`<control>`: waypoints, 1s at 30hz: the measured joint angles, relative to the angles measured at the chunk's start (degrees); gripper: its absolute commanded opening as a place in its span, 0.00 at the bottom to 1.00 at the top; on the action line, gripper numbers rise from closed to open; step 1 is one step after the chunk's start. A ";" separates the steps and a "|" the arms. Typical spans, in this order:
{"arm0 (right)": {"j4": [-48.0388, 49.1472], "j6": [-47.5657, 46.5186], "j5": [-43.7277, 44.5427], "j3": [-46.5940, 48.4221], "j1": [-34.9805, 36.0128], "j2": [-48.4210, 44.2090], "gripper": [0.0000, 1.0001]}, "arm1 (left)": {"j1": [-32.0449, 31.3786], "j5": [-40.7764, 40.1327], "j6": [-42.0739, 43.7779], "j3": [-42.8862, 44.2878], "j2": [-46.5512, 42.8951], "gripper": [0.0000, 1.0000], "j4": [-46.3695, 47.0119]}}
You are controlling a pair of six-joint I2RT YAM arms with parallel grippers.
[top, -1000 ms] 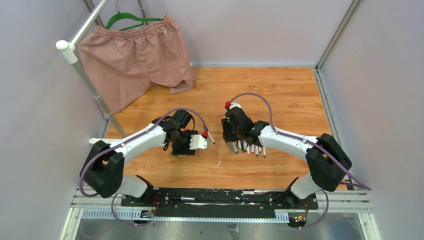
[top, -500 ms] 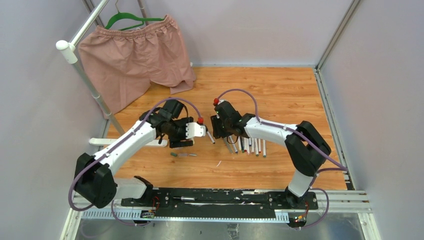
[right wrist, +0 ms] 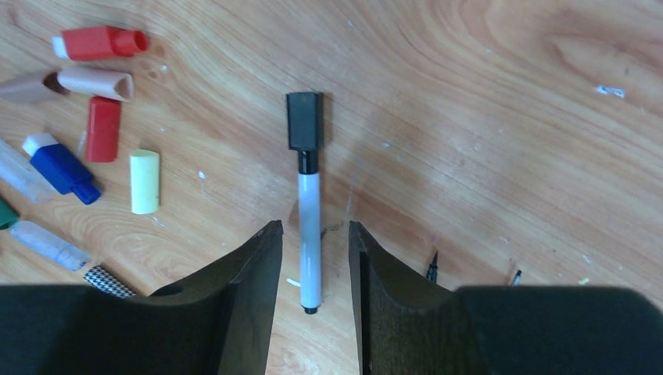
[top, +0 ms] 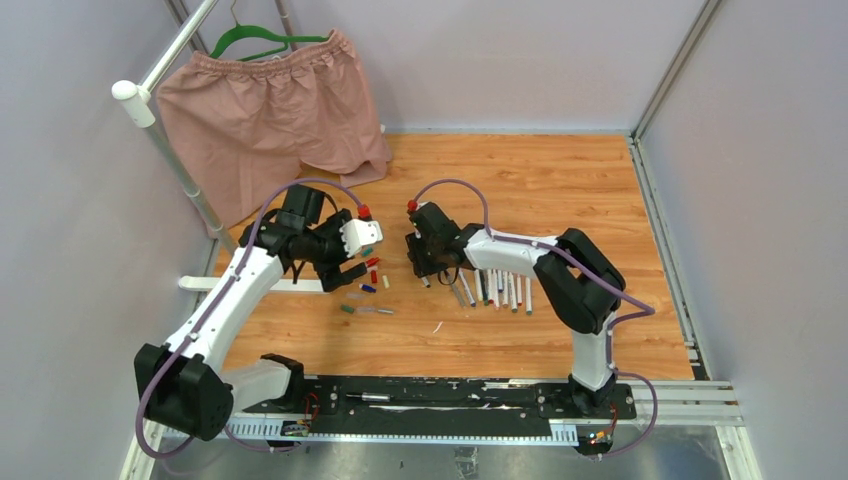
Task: Open the pen caps
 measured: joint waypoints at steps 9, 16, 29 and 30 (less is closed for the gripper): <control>-0.28 -2.58 3.74 2.08 2.60 1.75 0.00 | 1.01 0.42 -1.25 0.00 -0.57 1.00 -0.13; -2.27 -3.85 2.84 0.74 2.67 -1.60 0.00 | 1.01 0.55 0.11 0.04 -2.84 1.00 -0.55; -2.56 -3.74 -29.20 -0.98 1.84 -17.16 0.00 | -8.85 2.71 24.06 -1.81 -16.50 1.00 -0.74; -2.56 -3.37 -31.74 -0.96 1.84 -16.96 0.00 | -10.69 2.25 25.62 -2.03 -16.70 0.99 -0.79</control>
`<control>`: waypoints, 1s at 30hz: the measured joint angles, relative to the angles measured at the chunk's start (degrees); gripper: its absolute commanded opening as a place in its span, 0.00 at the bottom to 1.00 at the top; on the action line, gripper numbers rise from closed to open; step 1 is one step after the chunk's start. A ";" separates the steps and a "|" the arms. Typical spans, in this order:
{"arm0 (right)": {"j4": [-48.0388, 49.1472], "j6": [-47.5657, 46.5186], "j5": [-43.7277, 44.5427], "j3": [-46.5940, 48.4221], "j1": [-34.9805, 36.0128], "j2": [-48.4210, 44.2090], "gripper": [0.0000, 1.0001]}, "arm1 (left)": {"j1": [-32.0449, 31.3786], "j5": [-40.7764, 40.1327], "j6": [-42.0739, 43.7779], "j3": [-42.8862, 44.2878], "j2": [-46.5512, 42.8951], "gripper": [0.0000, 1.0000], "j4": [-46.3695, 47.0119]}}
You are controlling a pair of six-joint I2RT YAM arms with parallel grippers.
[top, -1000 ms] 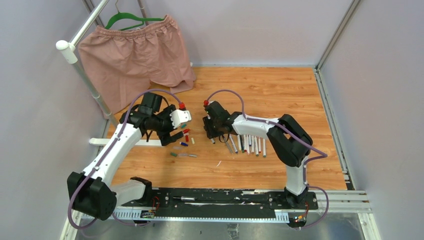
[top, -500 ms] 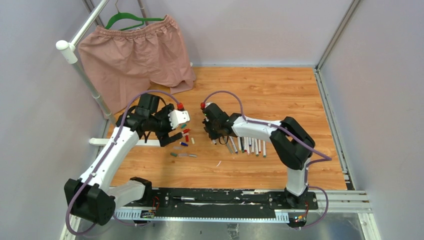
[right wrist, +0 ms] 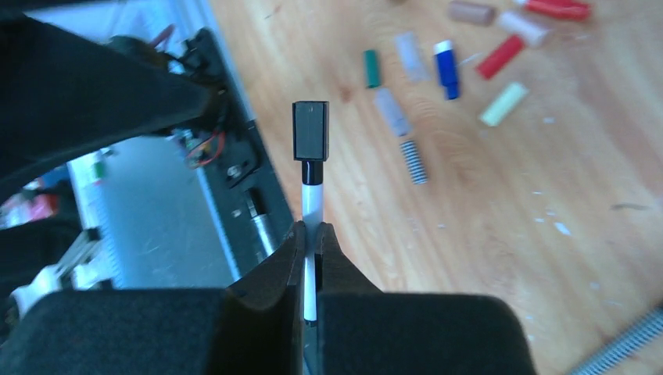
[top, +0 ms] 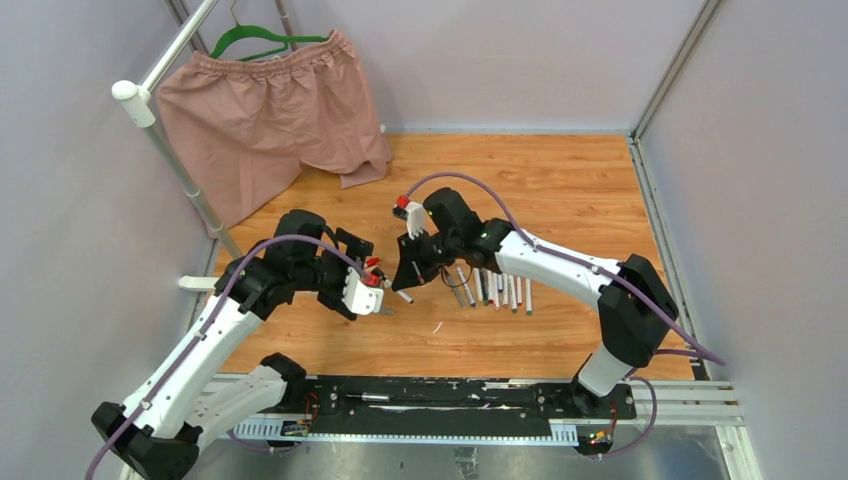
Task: Open the pen caps
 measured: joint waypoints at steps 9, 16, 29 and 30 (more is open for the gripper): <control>0.52 4.42 -14.25 1.29 0.00 1.36 0.00 | -7.10 -4.52 7.02 -0.92 0.09 0.81 -0.11; 3.06 7.89 -18.62 1.86 0.00 1.97 0.00 | -11.21 -7.54 9.55 -3.23 -0.24 0.64 -0.20; 5.18 10.64 -19.37 2.69 -0.33 2.93 0.24 | -12.09 -12.79 11.72 -3.30 0.70 0.00 -0.61; 5.29 11.17 -19.30 2.69 -0.37 2.93 0.31 | -12.11 -12.94 11.87 -3.30 0.74 0.00 -0.57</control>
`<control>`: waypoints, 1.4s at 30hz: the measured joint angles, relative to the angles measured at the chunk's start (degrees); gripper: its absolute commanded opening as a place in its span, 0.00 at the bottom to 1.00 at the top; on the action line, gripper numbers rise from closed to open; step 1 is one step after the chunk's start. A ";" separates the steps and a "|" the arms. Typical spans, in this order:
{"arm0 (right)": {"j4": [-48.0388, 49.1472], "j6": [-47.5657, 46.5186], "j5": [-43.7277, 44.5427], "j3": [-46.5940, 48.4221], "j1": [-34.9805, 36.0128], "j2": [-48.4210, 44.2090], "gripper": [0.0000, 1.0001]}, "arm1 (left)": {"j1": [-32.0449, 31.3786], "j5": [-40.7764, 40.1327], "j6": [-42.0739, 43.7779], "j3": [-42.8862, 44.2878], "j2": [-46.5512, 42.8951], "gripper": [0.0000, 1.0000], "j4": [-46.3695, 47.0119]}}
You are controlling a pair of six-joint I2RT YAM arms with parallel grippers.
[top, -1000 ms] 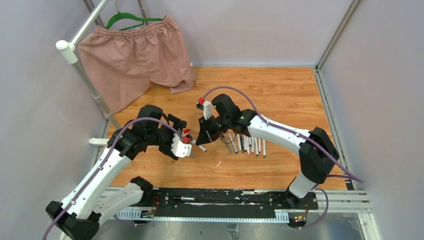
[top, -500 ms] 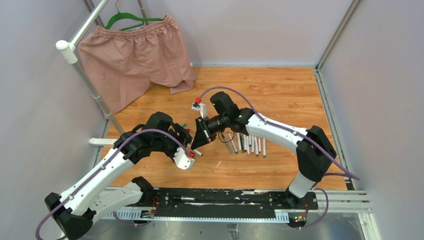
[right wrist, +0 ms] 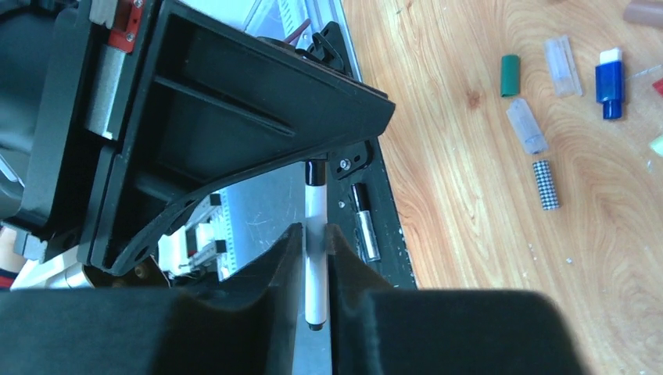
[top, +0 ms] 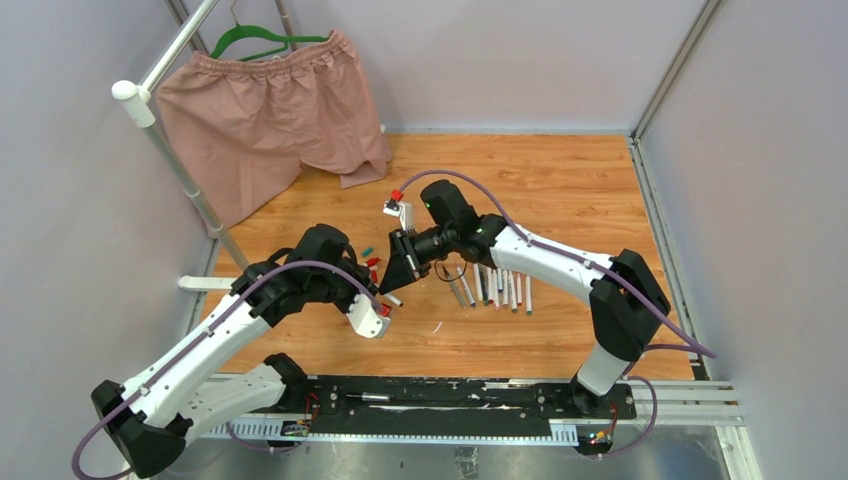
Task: Open the pen caps
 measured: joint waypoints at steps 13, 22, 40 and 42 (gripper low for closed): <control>9.35 9.09 0.90 -3.02 0.48 1.03 0.00 | 0.00 -1.64 -3.21 1.40 1.68 0.00 0.87; 13.75 11.19 1.60 -6.64 0.07 0.28 0.00 | -0.42 -3.74 -4.74 1.42 3.28 0.00 1.11; -5.18 2.60 10.56 -19.43 -2.25 -15.06 0.00 | 11.32 -8.63 -6.71 0.85 10.19 0.00 11.02; -7.02 0.72 17.25 -19.23 -2.43 -15.76 0.00 | 11.23 -7.32 -9.14 0.85 10.32 0.00 11.15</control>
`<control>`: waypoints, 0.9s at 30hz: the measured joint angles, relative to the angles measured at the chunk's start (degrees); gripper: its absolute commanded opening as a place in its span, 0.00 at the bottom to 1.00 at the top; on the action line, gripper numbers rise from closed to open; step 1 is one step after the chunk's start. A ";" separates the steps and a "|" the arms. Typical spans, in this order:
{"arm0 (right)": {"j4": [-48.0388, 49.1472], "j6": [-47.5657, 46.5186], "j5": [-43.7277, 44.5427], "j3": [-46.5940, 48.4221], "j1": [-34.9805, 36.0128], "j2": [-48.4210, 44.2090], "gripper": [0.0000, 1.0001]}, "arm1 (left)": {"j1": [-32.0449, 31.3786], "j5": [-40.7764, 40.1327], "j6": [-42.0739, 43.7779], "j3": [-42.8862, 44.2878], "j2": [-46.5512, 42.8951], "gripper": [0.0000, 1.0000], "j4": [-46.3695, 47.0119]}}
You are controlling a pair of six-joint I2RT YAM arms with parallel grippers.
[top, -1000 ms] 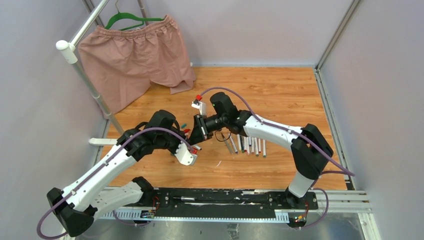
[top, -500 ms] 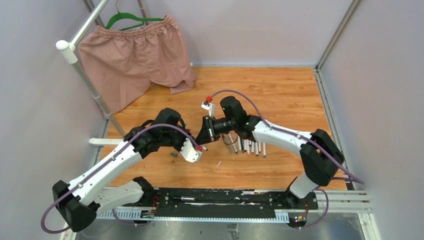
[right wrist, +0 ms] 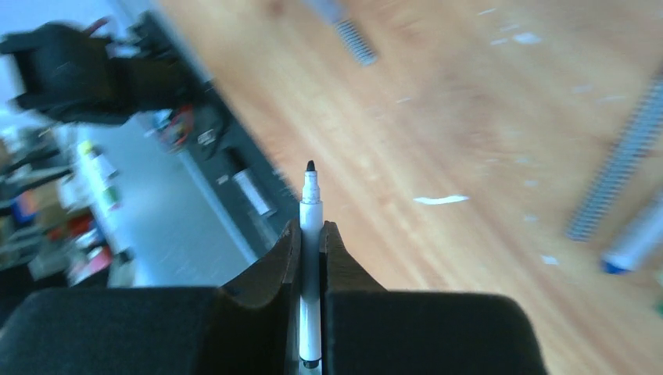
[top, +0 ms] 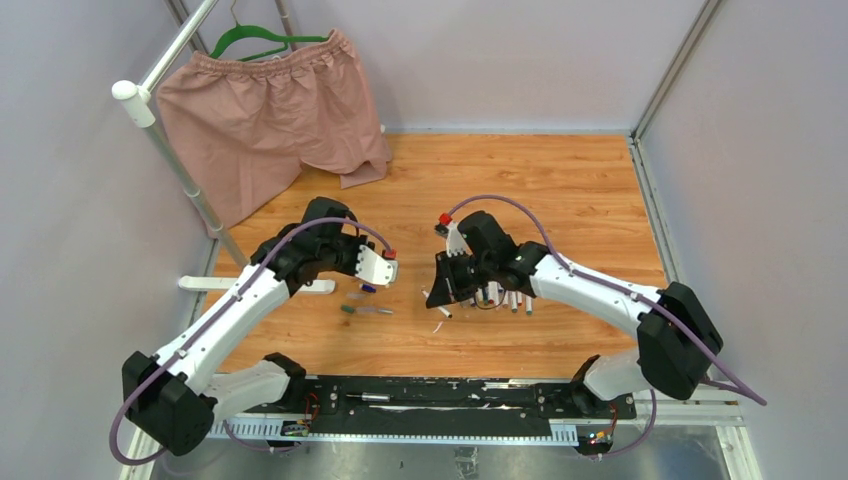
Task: Open the pen caps
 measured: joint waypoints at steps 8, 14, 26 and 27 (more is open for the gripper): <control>2.16 -4.72 26.51 0.85 -0.13 8.20 0.02 | -1.49 3.50 -11.41 -0.48 8.26 0.01 -2.19; 5.38 -6.82 36.24 2.19 -0.15 17.79 0.10 | -1.49 7.72 -18.05 -4.55 12.09 0.02 -0.90; 9.20 -7.06 40.61 3.80 -0.20 20.17 0.35 | -1.49 9.68 -23.06 -9.97 16.74 0.42 5.62; 9.25 -7.04 40.81 3.72 -0.20 20.11 0.35 | -1.49 9.81 -23.39 -10.05 16.92 0.46 5.97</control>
